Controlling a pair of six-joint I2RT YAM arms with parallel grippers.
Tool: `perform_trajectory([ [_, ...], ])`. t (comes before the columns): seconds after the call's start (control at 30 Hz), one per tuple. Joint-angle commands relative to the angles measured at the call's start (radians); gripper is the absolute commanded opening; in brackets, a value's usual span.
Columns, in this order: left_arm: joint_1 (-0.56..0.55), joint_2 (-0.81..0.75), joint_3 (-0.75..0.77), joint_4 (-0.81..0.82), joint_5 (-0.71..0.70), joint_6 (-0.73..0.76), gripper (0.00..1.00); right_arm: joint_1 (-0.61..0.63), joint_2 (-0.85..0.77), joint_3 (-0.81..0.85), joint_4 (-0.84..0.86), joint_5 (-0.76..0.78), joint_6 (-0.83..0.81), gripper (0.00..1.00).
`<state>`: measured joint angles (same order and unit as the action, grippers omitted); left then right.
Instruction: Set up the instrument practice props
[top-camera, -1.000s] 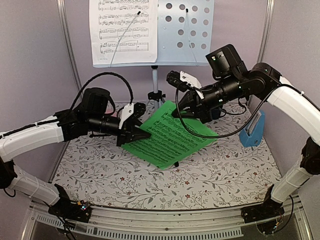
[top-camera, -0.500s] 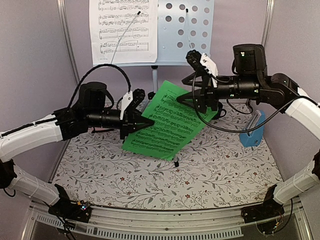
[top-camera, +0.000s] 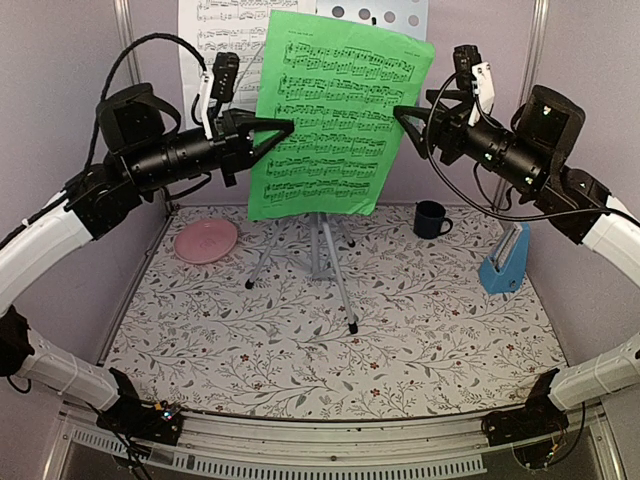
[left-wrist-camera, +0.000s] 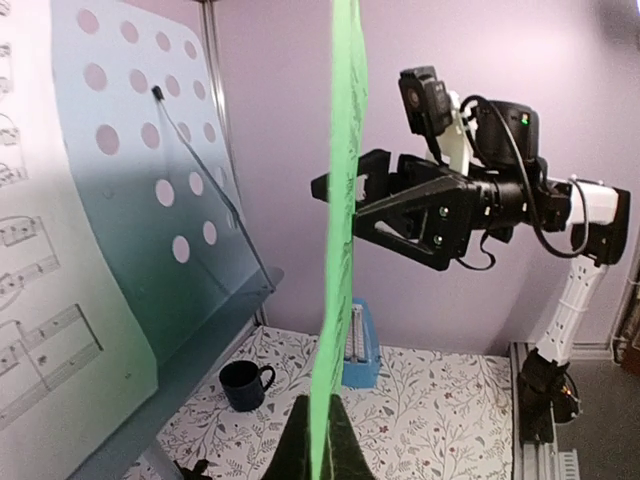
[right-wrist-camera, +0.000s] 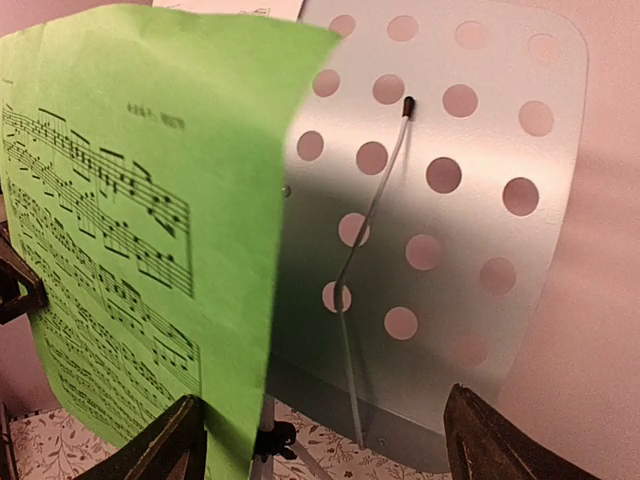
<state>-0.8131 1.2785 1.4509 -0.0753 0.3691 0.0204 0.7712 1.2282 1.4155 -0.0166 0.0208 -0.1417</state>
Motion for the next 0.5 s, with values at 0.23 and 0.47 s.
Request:
perform_trajectory([
  [0.23, 0.003, -0.028, 0.137, 0.090, -0.381, -0.126, 0.00, -0.042, 0.096, 0.102, 0.169, 0.144, 0.119, 0.79],
  [0.47, 0.002, -0.044, 0.139, 0.170, -0.476, -0.158, 0.00, -0.043, 0.187, 0.189, 0.199, 0.121, 0.114, 0.70],
])
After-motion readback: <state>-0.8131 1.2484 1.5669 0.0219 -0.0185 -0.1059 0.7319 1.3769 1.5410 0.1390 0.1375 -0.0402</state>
